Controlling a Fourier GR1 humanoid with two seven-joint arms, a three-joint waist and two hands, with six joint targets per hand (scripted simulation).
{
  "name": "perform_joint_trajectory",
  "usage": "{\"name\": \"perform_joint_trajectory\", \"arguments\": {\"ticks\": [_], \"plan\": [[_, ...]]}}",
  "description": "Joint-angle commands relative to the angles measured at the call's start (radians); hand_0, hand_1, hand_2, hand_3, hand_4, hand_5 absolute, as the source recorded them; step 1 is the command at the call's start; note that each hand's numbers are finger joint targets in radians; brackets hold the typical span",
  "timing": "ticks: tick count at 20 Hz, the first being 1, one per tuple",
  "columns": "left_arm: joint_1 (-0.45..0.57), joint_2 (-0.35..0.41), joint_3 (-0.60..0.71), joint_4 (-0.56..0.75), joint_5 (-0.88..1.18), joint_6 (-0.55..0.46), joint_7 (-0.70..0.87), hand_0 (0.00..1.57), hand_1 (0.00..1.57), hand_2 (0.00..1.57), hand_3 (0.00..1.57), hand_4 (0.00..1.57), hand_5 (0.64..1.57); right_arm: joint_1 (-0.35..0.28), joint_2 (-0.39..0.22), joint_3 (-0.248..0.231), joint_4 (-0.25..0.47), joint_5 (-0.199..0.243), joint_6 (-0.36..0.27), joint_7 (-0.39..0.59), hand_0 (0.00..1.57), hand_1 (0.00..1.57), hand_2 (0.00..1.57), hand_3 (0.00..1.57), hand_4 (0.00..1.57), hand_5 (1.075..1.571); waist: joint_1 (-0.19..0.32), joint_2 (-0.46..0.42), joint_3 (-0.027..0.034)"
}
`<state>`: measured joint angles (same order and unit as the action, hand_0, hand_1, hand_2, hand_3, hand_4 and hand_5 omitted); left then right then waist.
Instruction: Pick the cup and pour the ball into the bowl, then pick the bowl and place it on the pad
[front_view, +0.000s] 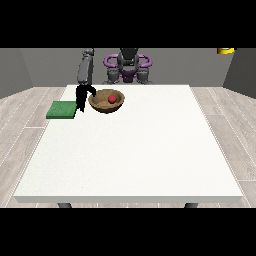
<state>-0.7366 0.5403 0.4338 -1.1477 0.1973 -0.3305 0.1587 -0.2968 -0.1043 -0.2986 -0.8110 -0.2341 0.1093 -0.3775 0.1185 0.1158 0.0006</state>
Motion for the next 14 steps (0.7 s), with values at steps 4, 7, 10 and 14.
{"name": "perform_joint_trajectory", "arguments": {"ticks": [4, 7, 10, 14], "plan": [[-0.017, 0.016, -0.017, -0.120, 0.065, 0.019, 0.121, 0.00, 0.00, 0.00, 0.00, 1.02, 1.536, -0.079, -0.028, -0.046, 0.211, -0.002, -0.006, -0.153, 0.00, 0.00, 0.00, 0.00, 0.48, 1.548, 0.042, 0.032, 0.0010], [0.051, 0.035, 0.008, -0.105, 0.076, -0.015, 0.048, 0.00, 0.00, 0.00, 0.00, 1.01, 1.542, -0.076, -0.001, -0.016, 0.209, 0.019, -0.026, -0.178, 0.00, 0.00, 0.00, 0.00, 0.45, 1.544, 0.026, 0.034, 0.0002], [0.066, 0.047, 0.025, -0.053, 0.066, -0.021, -0.012, 0.00, 0.00, 0.00, 0.00, 1.02, 1.538, -0.111, 0.042, 0.021, 0.174, 0.032, -0.051, -0.149, 0.00, 0.00, 0.00, 0.00, 0.46, 1.547, -0.005, 0.062, -0.0004], [0.068, 0.033, 0.008, -0.092, 0.078, -0.010, 0.029, 0.00, 0.00, 0.00, 0.00, 1.02, 1.537, -0.136, 0.074, 0.015, 0.189, 0.024, -0.111, -0.114, 0.00, 0.00, 0.00, 0.00, 0.46, 1.550, 0.029, 0.016, -0.0004]]}}
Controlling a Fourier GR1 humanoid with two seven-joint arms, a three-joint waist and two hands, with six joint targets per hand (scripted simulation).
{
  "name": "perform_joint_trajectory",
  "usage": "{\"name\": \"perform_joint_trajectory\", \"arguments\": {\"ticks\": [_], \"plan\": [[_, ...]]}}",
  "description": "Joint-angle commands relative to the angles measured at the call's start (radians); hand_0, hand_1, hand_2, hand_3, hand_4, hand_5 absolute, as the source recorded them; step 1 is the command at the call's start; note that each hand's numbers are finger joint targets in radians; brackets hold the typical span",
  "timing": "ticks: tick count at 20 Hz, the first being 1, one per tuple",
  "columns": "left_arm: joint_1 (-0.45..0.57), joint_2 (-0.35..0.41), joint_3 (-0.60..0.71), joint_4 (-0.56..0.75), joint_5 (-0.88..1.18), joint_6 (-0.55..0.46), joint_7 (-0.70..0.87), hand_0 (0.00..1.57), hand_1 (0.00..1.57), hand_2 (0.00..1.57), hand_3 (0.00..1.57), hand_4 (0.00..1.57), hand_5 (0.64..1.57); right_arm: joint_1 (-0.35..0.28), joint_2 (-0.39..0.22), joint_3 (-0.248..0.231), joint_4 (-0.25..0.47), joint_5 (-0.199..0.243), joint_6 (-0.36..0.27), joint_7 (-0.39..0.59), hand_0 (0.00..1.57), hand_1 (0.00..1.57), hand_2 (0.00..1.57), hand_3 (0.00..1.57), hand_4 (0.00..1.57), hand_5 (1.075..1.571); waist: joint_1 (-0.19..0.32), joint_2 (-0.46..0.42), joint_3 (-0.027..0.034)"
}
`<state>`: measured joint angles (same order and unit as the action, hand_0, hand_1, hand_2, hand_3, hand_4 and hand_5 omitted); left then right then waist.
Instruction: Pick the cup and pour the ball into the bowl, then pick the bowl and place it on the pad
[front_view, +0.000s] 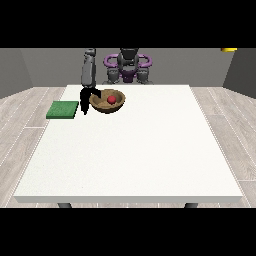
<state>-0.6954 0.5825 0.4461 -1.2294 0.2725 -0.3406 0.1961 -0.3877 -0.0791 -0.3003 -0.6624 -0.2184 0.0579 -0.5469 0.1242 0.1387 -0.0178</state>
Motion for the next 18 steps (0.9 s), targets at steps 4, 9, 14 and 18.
{"name": "perform_joint_trajectory", "arguments": {"ticks": [4, 9, 14, 18], "plan": [[0.009, 0.064, 0.046, 0.033, 0.041, -0.044, -0.032, 0.00, 0.00, 0.00, 0.00, 1.02, 1.543, -0.055, 0.073, 0.020, 0.046, 0.013, -0.101, 0.017, 0.00, 0.00, 0.00, 0.00, 0.50, 1.556, -0.002, 0.048, 0.0181], [-0.030, 0.066, 0.050, -0.012, 0.065, -0.033, -0.005, 0.00, 0.00, 0.00, 0.00, 1.02, 1.537, 0.055, -0.055, 0.002, 0.107, 0.069, -0.183, 0.101, 1.57, 1.57, 1.57, 1.55, 0.91, 1.470, 0.029, 0.106, 0.0181], [-0.014, 0.084, 0.073, 0.021, 0.098, -0.074, -0.013, 0.00, 0.00, 0.00, 0.00, 1.11, 1.519, 0.073, -0.108, 0.016, 0.057, 0.113, -0.273, 0.150, 1.57, 1.57, 1.57, 1.41, 0.92, 1.525, 0.048, 0.094, 0.0148], [0.042, 0.059, 0.053, 0.043, 0.058, -0.059, -0.023, 0.00, 0.00, 0.00, 0.00, 1.17, 1.531, 0.085, -0.151, 0.066, -0.013, 0.153, -0.314, 0.265, 1.57, 1.57, 1.57, 1.24, 1.00, 1.546, 0.008, 0.004, 0.0127]]}}
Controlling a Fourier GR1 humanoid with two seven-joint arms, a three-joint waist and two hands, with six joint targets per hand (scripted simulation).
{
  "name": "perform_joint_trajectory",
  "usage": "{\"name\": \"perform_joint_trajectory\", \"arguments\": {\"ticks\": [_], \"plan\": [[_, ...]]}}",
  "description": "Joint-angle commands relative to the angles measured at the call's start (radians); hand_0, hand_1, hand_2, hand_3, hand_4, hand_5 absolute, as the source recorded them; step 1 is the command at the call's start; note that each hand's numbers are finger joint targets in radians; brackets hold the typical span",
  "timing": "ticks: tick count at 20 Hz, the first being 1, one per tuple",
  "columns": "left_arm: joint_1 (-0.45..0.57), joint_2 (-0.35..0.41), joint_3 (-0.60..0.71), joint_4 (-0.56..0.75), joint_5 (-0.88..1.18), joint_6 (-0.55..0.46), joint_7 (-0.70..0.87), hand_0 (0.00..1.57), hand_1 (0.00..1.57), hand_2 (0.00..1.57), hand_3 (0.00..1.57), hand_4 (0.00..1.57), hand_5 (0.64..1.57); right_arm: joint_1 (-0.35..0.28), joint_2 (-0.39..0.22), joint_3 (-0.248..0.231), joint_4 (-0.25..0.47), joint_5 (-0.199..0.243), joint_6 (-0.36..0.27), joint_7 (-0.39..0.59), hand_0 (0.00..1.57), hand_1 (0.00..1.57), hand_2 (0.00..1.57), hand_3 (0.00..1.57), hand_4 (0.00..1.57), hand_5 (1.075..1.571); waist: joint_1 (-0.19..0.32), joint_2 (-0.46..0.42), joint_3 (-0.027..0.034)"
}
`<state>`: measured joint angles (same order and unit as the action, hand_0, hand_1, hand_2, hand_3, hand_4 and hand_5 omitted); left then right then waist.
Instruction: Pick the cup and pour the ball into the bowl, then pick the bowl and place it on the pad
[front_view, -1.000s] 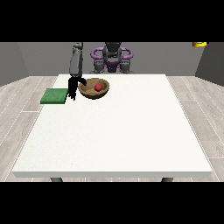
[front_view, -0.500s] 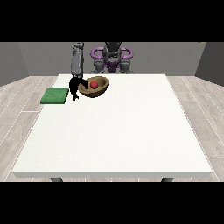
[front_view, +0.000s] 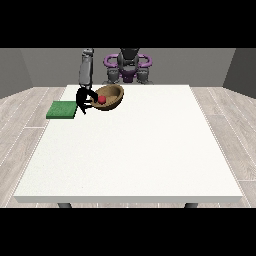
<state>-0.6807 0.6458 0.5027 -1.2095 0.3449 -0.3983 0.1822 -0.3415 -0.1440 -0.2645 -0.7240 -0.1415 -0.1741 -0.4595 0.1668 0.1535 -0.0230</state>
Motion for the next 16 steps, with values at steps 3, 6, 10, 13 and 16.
{"name": "perform_joint_trajectory", "arguments": {"ticks": [3, 6, 10, 13, 16], "plan": [[0.065, 0.015, 0.021, 0.081, 0.004, -0.045, -0.024, 0.00, 0.00, 0.00, 0.00, 1.19, 1.526, -0.005, -0.151, 0.054, 0.001, 0.094, -0.106, 0.331, 1.57, 1.57, 1.57, 1.18, 1.00, 1.545, -0.034, -0.062, 0.0165], [0.095, 0.071, 0.060, 0.163, -0.023, -0.028, -0.025, 0.00, 0.00, 0.00, 0.00, 1.20, 1.534, -0.034, -0.239, 0.090, -0.068, 0.097, -0.010, 0.490, 1.57, 1.57, 1.57, 1.04, 1.03, 1.556, -0.134, -0.131, 0.0177], [0.116, 0.119, 0.089, 0.213, -0.039, -0.048, -0.111, 0.00, 0.00, 0.00, 0.00, 1.20, 1.537, -0.103, -0.310, 0.112, -0.112, 0.118, 0.042, 0.586, 1.57, 1.57, 1.57, 0.87, 1.06, 1.556, -0.180, -0.089, 0.0211], [0.156, 0.112, 0.092, 0.242, -0.044, -0.051, -0.145, 0.00, 0.00, 0.00, 0.00, 1.20, 1.544, -0.115, -0.363, 0.096, -0.138, 0.107, 0.091, 0.620, 1.57, 1.57, 1.57, 0.71, 1.06, 1.566, -0.199, -0.100, 0.0219], [0.174, 0.077, 0.060, 0.209, -0.061, -0.011, -0.114, 0.00, 0.00, 0.00, 0.00, 1.20, 1.545, -0.141, -0.437, 0.046, -0.121, 0.065, 0.147, 0.716, 1.57, 1.57, 1.57, 0.67, 1.08, 1.566, -0.195, -0.158, 0.0226]]}}
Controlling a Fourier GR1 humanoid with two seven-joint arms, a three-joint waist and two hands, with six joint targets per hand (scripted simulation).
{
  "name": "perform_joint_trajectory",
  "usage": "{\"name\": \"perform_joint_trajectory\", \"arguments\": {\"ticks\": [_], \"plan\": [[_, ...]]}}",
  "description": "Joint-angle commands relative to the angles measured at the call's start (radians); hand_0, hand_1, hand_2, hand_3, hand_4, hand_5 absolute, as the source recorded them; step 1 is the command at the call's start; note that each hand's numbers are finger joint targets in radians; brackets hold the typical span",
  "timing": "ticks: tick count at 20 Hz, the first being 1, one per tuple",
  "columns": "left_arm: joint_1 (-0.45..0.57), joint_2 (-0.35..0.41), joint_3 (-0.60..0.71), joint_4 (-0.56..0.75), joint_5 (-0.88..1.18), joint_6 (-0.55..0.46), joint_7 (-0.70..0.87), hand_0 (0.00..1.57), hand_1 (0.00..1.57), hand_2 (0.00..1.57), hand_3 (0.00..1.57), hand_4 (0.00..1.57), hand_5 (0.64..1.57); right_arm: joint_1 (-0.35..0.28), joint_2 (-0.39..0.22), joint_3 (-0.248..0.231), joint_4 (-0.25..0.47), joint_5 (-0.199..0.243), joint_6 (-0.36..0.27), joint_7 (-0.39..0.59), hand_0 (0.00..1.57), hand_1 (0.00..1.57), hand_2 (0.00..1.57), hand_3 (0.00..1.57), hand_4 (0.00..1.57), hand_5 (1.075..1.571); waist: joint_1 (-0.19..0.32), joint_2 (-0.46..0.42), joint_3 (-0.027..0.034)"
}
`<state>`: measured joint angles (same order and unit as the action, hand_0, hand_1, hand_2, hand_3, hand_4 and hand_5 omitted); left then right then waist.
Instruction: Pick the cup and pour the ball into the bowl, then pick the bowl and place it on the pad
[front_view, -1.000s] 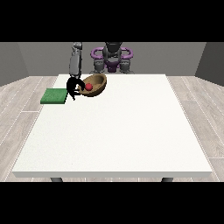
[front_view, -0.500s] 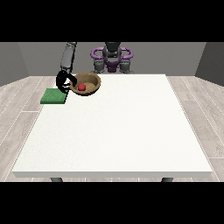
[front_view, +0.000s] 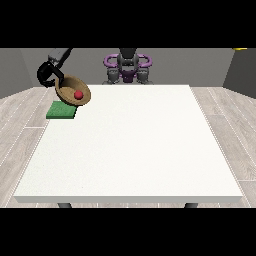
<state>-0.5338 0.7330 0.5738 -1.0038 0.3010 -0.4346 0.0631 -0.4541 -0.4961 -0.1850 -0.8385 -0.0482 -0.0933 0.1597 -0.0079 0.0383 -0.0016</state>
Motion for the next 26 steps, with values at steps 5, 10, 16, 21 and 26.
{"name": "perform_joint_trajectory", "arguments": {"ticks": [5, 10, 16, 21, 26], "plan": [[0.004, 0.042, 0.016, 0.031, 0.025, -0.007, -0.044, 0.00, 0.00, 0.00, 0.00, 1.21, 1.548, -0.030, -0.129, -0.097, 0.030, -0.049, 0.105, 0.006, 1.57, 1.57, 1.57, 0.53, 1.10, 1.564, -0.002, 0.059, 0.0017], [-0.010, 0.073, 0.024, 0.054, 0.046, -0.040, -0.086, 0.00, 0.00, 0.00, 0.00, 1.21, 1.555, -0.061, -0.174, -0.134, 0.070, -0.061, 0.144, -0.034, 1.57, 1.57, 1.57, 0.38, 1.12, 1.568, 0.019, 0.126, 0.0019], [0.001, 0.044, 0.006, 0.014, 0.037, -0.033, -0.151, 0.00, 0.00, 0.00, 0.00, 1.21, 1.553, -0.075, -0.099, -0.165, 0.133, -0.086, 0.093, -0.088, 1.57, 1.57, 1.57, 0.44, 1.06, 1.569, 0.056, 0.180, 0.0019], [0.014, 0.055, 0.012, 0.000, 0.064, -0.075, -0.148, 0.00, 0.00, 0.00, 0.00, 1.20, 1.555, -0.076, -0.118, -0.222, 0.182, -0.128, 0.124, -0.146, 1.57, 1.57, 1.57, 0.58, 1.01, 1.571, 0.094, 0.227, 0.0025], [-0.019, 0.075, 0.014, -0.008, 0.072, -0.036, -0.106, 0.00, 0.00, 0.00, 0.00, 1.19, 1.561, -0.078, -0.114, -0.263, 0.224, -0.151, 0.079, -0.113, 1.57, 1.57, 1.57, 0.88, 0.71, 1.571, 0.073, 0.204, 0.0030]]}}
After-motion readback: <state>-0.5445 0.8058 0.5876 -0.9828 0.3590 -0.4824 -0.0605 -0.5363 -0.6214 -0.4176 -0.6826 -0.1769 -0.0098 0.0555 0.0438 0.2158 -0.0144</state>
